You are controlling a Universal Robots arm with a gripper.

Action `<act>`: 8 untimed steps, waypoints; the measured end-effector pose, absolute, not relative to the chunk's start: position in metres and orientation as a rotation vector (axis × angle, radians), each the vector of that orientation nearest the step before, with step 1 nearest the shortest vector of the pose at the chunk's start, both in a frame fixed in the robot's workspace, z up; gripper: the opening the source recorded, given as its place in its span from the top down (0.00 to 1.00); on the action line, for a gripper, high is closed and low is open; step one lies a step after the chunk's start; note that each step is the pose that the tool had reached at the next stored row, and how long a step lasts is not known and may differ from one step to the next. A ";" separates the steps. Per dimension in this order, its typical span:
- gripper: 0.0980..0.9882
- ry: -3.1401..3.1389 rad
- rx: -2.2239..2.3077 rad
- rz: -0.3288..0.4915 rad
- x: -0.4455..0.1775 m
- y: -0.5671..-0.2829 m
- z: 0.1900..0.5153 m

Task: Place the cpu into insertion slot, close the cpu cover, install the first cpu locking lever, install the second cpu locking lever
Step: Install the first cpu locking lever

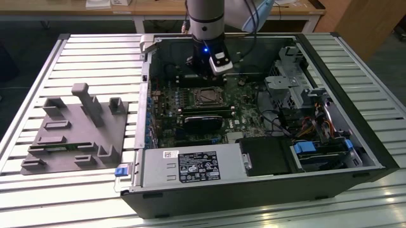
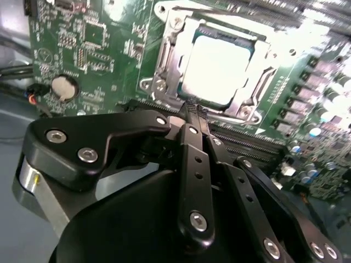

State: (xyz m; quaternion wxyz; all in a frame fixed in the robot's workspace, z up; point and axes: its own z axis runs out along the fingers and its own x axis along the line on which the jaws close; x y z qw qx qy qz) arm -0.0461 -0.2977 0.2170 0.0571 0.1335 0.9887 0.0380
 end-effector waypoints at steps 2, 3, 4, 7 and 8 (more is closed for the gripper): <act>0.99 3.005 0.405 0.099 -0.046 -0.300 0.217; 0.99 3.008 0.405 0.091 -0.046 -0.301 0.217; 0.99 3.012 0.406 0.083 -0.046 -0.302 0.216; 0.99 3.021 0.406 0.066 -0.046 -0.307 0.216; 0.99 3.024 0.406 0.061 -0.046 -0.308 0.215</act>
